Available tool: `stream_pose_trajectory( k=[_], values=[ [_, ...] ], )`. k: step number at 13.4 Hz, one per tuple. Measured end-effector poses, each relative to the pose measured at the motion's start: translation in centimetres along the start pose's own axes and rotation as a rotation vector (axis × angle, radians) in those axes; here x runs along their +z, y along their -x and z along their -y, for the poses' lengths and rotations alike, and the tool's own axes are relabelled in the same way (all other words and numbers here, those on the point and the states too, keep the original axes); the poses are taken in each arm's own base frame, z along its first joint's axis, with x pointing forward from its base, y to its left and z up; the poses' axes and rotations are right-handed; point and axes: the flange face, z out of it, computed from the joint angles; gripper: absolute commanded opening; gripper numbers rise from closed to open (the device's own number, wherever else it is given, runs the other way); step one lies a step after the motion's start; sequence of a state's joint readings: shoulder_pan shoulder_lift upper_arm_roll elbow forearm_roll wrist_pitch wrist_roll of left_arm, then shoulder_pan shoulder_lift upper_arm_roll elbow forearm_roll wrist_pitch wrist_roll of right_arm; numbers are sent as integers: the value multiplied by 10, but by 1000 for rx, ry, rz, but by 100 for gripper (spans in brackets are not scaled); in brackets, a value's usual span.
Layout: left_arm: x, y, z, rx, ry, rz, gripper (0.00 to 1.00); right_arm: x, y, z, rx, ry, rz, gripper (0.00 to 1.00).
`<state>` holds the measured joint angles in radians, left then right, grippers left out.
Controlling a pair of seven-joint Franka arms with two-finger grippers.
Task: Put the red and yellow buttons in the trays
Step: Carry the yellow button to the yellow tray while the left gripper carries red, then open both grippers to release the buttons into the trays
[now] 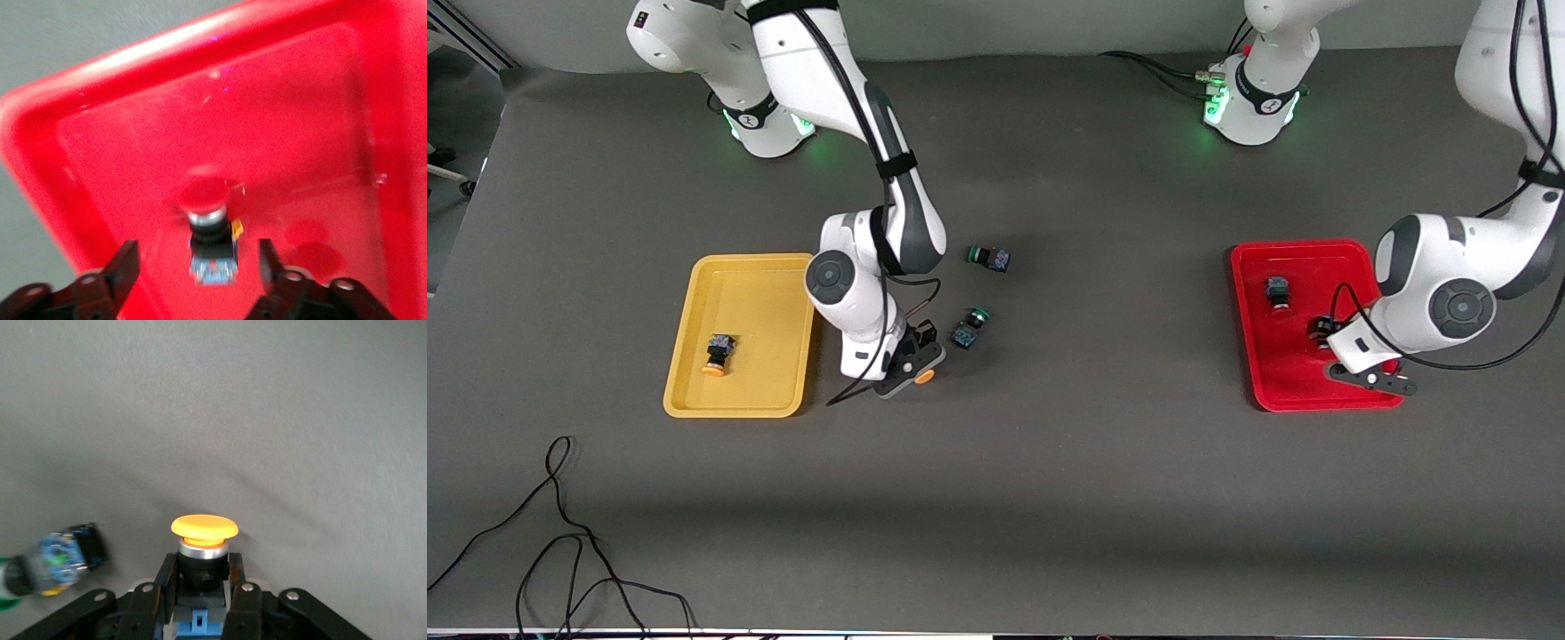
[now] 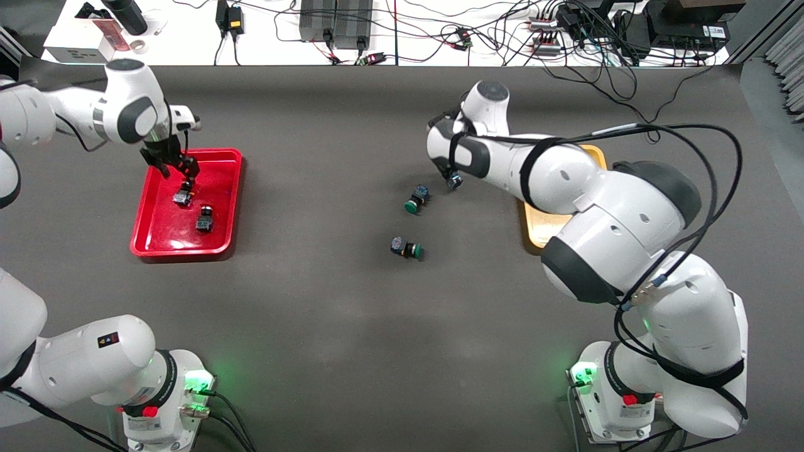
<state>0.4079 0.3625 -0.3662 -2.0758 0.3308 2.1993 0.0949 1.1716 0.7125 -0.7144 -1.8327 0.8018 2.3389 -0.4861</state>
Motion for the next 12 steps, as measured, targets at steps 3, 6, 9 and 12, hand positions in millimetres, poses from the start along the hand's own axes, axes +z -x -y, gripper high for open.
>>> stream_pose_trajectory(
  k=[3, 6, 9, 12],
  values=[
    [-98, 15, -27, -29, -17, -17, 100, -86, -17, -12, 180, -29, 90, 0],
    [-200, 40, -57, -92, -65, -39, 100, -148, -12, -40, 289, -26, 136, 0],
    [-287, 49, -73, -130, -25, -116, 100, -165, 24, -117, 379, 28, 184, 0],
    [-304, 47, -68, -141, -8, -148, 100, -144, 78, -190, 405, 46, 200, 0]
  ],
)
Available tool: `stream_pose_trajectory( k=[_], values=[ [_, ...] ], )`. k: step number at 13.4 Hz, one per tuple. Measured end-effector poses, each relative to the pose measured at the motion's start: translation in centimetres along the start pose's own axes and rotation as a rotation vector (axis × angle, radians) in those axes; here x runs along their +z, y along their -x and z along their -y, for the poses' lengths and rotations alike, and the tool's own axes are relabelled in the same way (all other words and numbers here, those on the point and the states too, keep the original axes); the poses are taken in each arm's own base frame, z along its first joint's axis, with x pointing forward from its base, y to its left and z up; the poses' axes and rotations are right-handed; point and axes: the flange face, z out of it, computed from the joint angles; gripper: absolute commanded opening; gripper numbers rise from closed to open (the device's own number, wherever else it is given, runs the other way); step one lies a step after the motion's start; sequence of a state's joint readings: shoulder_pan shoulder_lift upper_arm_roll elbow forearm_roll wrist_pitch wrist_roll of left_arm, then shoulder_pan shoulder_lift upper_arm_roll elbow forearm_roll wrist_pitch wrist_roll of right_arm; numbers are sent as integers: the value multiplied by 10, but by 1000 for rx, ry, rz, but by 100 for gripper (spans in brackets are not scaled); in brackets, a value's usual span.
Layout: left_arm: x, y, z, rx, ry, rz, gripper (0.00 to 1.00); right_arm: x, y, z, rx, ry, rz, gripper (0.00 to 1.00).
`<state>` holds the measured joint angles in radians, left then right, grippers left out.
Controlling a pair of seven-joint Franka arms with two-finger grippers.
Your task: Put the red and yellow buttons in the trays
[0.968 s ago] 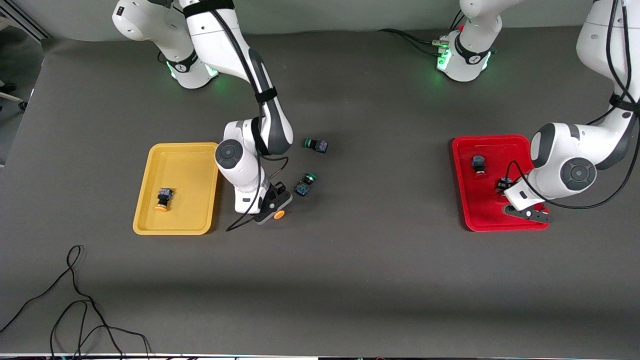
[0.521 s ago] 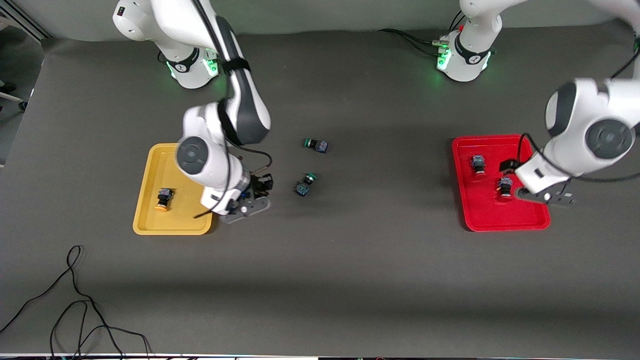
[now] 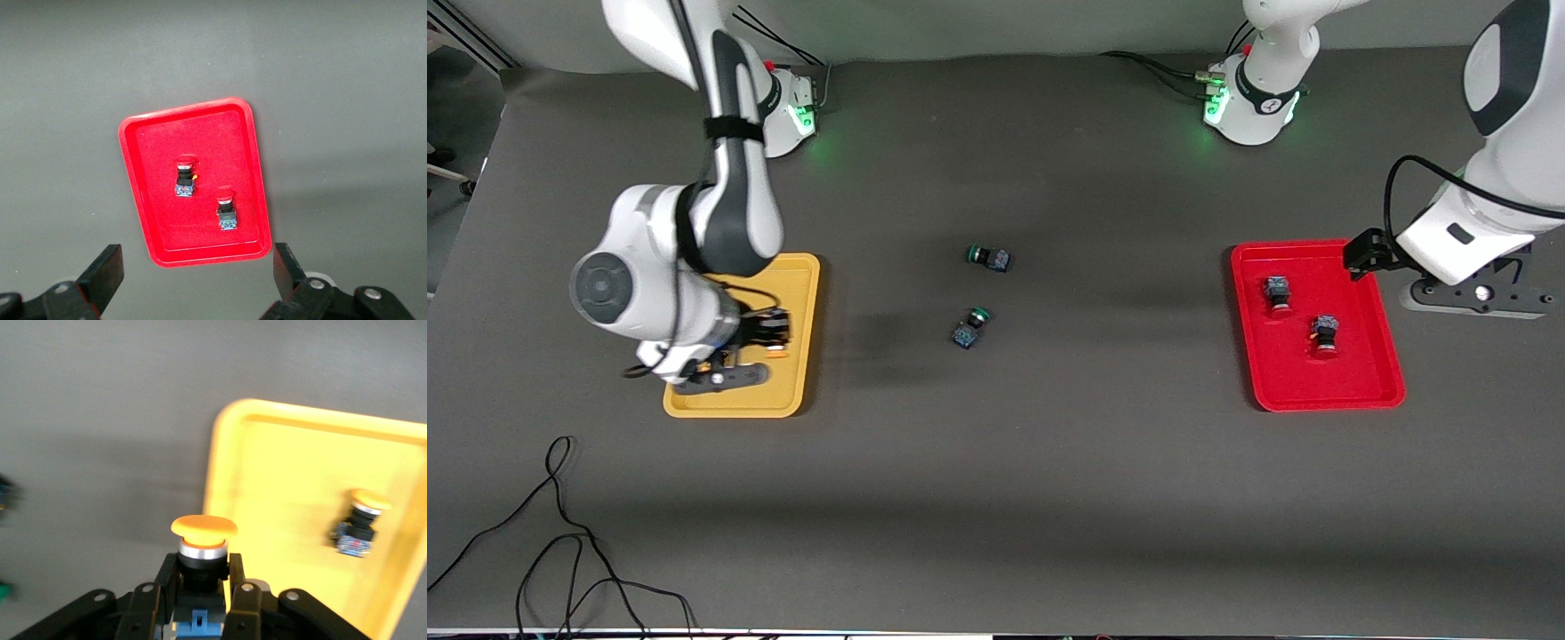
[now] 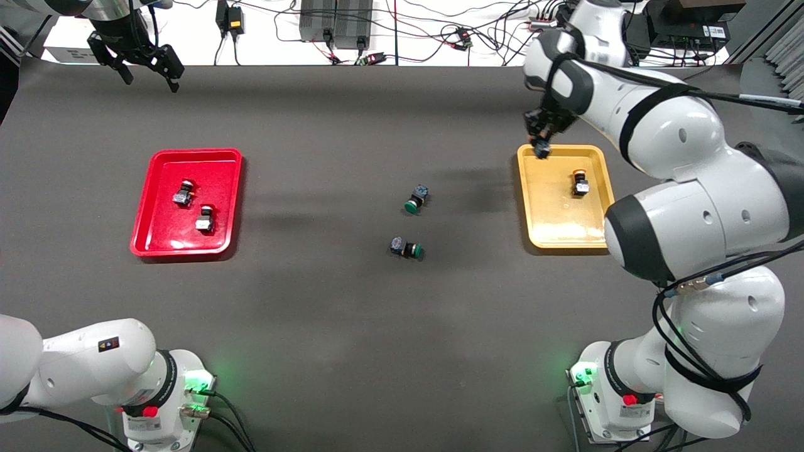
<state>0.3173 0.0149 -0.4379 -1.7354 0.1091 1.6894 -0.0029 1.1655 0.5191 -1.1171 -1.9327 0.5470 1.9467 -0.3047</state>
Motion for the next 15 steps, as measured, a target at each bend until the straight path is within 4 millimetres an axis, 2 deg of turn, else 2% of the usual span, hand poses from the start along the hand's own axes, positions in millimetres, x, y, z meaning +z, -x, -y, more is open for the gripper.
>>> stream_pose_trajectory(
  k=[2, 4, 5, 6, 7, 9, 12, 14, 15],
  values=[
    [6, -3, 4, -10, 3, 12, 100, 45, 17, -41, 8, 0, -31, 0],
    [10, -4, 11, -24, 2, 20, 100, 88, 33, -55, 17, -38, -30, 0],
    [11, -4, 11, -28, 5, 23, 100, 105, 35, -56, 20, -43, -22, 11],
    [11, -4, 13, -33, 8, 27, 100, 118, 34, -56, 20, -40, -16, 59],
    [12, -3, 18, -43, 9, 29, 100, 127, 34, -57, 24, -31, -10, 99],
    [10, 1, 33, -69, 14, 26, 100, 129, 29, -57, 27, -23, -13, 100],
    [0, 4, 37, -77, 17, 3, 100, 112, 16, -50, 24, -34, -41, 100],
    [-9, 3, 36, -74, 16, -14, 100, 86, 5, -47, 35, -36, -30, 100],
    [-13, 2, 36, -76, 16, -23, 100, 63, -1, -43, 38, -31, -11, 100]
  ],
)
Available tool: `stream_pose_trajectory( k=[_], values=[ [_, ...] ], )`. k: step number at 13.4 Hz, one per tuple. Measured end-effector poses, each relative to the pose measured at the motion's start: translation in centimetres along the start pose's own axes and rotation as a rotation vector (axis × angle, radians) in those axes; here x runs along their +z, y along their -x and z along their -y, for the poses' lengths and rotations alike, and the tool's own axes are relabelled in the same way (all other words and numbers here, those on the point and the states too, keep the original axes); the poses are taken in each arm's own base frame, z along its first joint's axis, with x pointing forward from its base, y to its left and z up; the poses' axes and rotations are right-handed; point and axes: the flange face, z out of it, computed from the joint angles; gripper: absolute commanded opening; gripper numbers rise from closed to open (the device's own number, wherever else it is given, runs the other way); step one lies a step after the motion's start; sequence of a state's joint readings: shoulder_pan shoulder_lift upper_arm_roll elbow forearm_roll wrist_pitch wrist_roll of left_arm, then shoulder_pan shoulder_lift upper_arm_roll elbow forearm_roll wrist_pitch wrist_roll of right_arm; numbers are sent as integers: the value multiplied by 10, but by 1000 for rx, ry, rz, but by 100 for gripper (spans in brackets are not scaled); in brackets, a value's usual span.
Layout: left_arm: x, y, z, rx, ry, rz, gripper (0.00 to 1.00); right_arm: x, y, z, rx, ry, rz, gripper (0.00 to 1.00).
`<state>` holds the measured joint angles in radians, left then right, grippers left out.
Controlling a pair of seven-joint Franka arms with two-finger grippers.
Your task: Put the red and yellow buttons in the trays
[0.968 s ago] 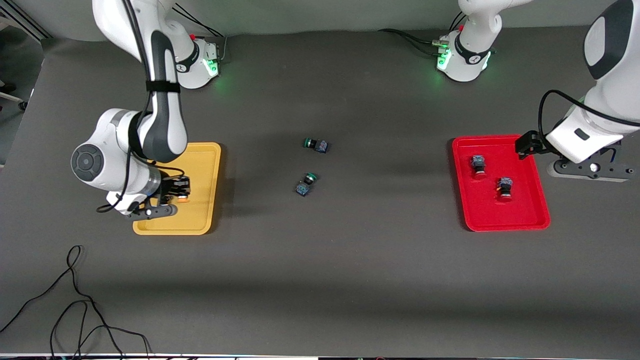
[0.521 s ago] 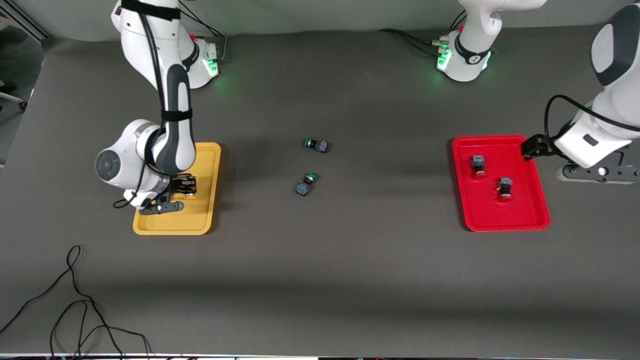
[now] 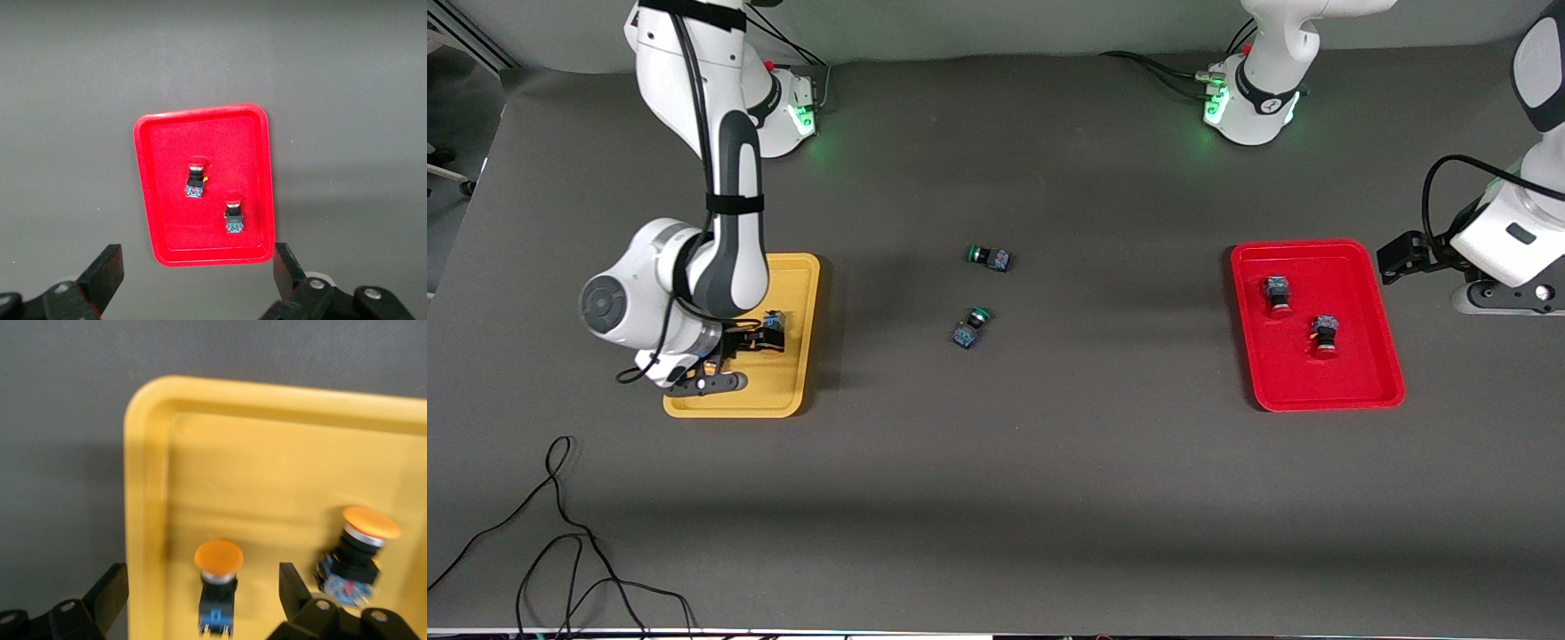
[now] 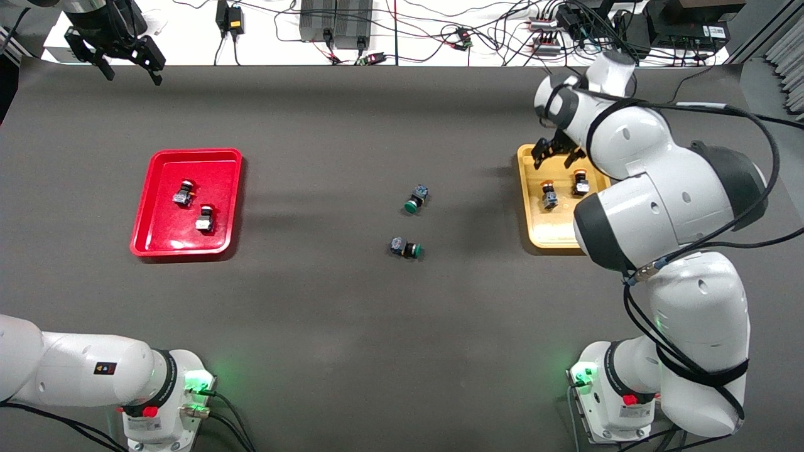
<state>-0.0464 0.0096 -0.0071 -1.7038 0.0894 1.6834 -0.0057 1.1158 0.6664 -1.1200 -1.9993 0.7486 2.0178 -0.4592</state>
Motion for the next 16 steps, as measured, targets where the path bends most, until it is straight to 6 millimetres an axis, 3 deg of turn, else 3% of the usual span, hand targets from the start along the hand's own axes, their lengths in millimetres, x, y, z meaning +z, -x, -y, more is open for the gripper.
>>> stream_pose_trajectory(
  k=[3, 5, 8, 11, 16],
  values=[
    [-5, 0, 8, -17, 0, -9, 100, -80, -15, 26, 0, 24, 34, 100],
    [-4, 0, 19, -36, 2, -8, 100, -130, -15, 32, -1, 20, 48, 100],
    [-5, 0, 22, -41, 5, -8, 100, -190, -11, 38, -4, 51, 45, 100],
    [-8, 0, 19, -38, 4, -15, 100, -222, -4, 38, 34, 105, 46, 100],
    [-8, -1, 20, -39, 5, -14, 100, -258, 15, -25, 77, 63, 51, 100]
  ],
)
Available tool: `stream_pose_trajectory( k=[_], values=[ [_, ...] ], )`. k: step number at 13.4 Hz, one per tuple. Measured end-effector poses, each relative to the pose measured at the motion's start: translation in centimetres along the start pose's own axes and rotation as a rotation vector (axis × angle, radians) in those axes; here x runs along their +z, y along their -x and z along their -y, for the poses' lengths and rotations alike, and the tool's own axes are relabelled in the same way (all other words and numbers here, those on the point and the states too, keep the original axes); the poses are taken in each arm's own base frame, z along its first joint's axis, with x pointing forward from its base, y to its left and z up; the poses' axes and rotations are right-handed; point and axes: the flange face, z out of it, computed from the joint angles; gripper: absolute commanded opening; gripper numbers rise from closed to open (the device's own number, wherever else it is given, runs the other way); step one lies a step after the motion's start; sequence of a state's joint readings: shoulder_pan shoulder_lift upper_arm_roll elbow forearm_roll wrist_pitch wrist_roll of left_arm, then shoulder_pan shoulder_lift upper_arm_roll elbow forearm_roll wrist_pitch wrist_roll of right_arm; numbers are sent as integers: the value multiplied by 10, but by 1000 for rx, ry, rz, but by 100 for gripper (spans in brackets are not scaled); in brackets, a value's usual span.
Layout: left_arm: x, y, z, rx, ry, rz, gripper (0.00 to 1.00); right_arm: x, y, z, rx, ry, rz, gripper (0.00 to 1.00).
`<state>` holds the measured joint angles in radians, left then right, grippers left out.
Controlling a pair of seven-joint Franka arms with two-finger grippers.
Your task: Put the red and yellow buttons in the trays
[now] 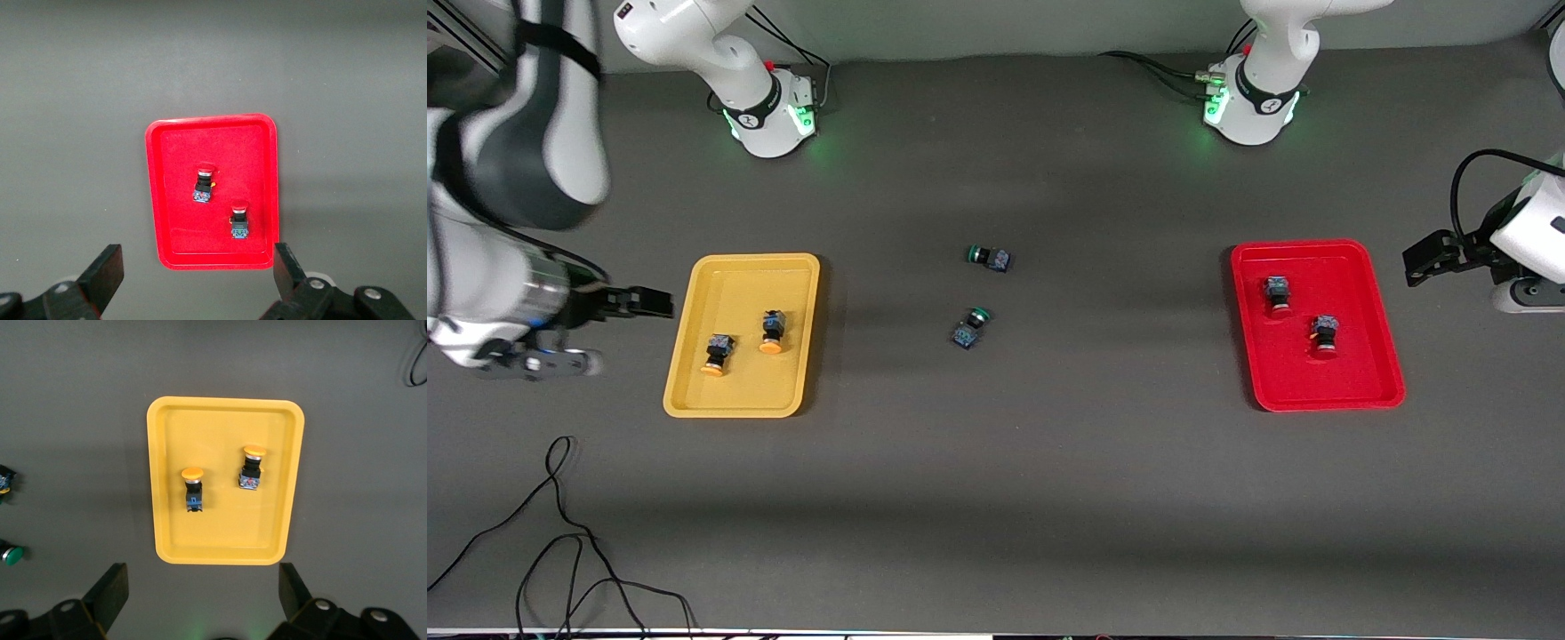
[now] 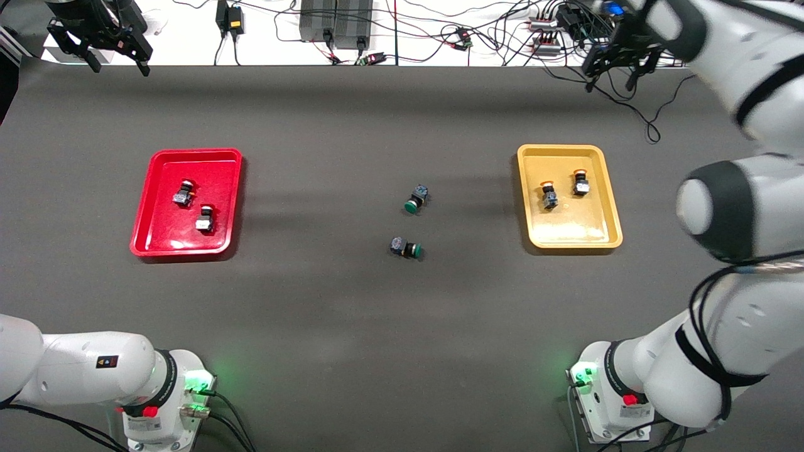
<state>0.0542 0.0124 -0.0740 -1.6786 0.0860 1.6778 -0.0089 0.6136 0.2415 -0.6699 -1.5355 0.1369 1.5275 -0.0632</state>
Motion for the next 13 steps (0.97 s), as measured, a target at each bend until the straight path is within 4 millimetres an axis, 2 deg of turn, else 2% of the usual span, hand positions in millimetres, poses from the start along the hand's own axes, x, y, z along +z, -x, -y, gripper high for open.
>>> stream_pose_trajectory(
  k=[2, 5, 9, 13],
  values=[
    [1, 0, -1, 1, 0, 2, 100, -15, 14, -27, 5, -33, -21, 100],
    [1, -1, -3, 6, 1, 3, 100, -26, 34, -47, 8, -42, -41, 100],
    [1, 0, -5, 9, 2, 8, 100, -40, 46, -47, 8, -37, -69, 100],
    [2, 1, -6, 7, 12, 18, 100, -49, 47, -47, 7, -23, -95, 100]
  ],
)
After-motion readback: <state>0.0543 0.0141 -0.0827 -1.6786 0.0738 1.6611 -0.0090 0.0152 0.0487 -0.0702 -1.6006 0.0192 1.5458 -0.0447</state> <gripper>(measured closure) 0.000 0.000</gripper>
